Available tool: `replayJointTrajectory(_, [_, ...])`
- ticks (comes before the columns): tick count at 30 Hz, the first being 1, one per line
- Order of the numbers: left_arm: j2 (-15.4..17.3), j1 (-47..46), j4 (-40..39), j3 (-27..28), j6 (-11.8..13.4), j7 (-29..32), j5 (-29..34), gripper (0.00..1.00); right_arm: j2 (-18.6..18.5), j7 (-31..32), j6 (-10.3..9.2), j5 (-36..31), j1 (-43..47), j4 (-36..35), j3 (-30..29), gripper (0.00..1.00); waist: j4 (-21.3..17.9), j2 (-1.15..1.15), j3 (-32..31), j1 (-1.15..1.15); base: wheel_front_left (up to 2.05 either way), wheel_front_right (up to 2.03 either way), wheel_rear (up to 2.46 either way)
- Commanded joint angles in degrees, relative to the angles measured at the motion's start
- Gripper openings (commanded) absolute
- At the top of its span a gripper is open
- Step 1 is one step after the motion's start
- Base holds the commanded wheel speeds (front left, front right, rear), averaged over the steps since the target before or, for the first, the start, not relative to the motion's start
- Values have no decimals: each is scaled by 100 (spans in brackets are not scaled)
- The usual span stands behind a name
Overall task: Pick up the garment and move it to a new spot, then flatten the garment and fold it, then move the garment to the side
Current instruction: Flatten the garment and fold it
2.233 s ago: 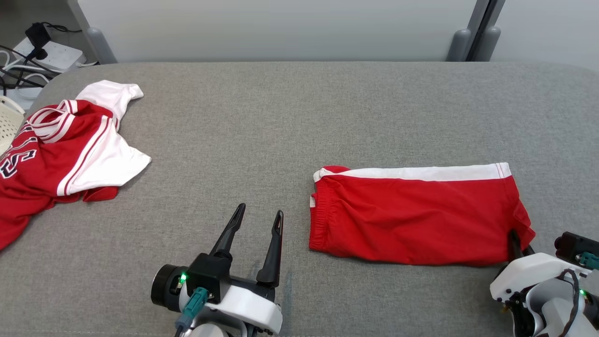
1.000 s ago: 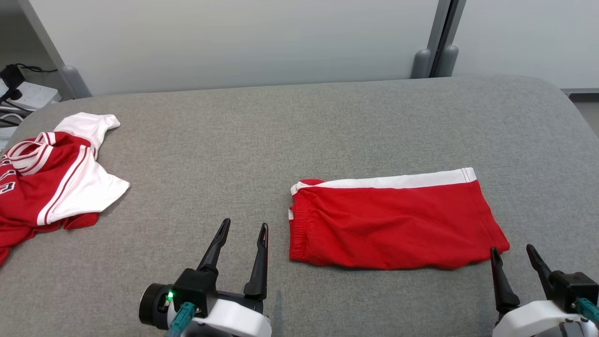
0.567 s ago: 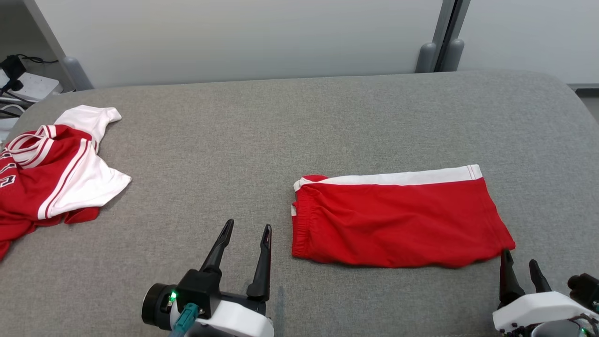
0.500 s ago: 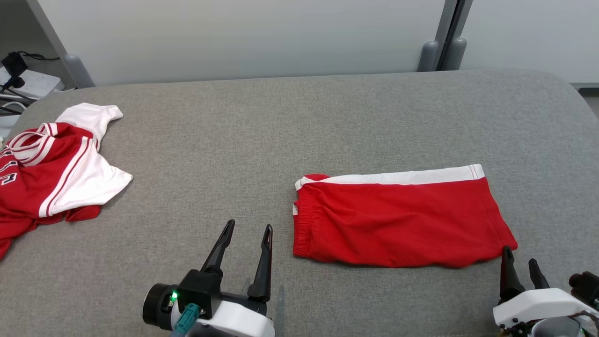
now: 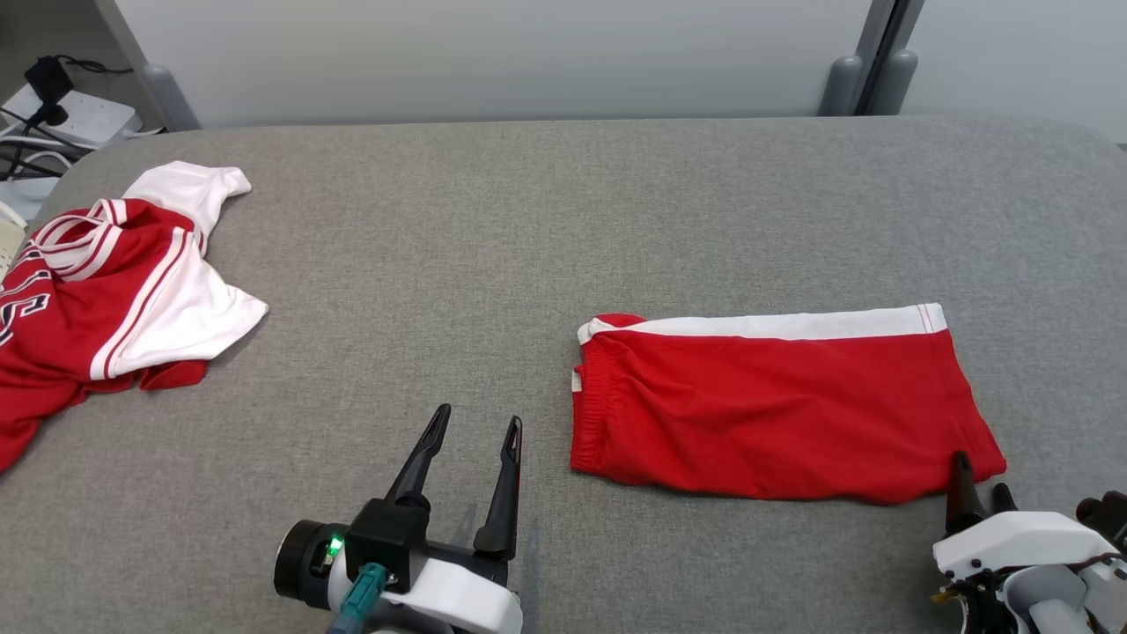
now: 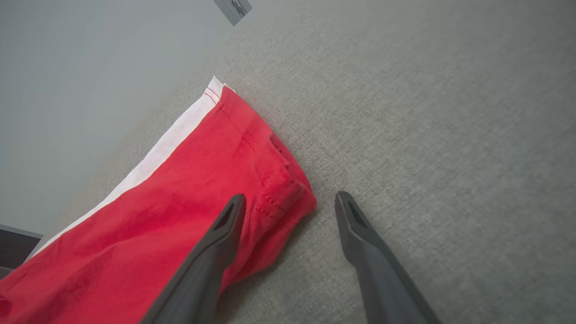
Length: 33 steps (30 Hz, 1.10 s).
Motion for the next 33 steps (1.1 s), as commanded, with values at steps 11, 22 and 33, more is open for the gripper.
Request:
replayJointTrajectory(11, [9,-279,-73,147,-9,-34,30,100,-259,-77,0,186,-335,189,476,0,127,0,4,0,0,0,0])
replayJointTrajectory(22, [9,-249,-87,96,35,-34,-384,100,-254,-77,0,-458,13,-1173,450,0,366,0,-86,0,0,0,0])
replayJointTrajectory(33, [9,-253,-106,73,76,-34,-400,100,2,-77,0,-882,184,-2528,976,0,759,0,-23,0,0,0,0])
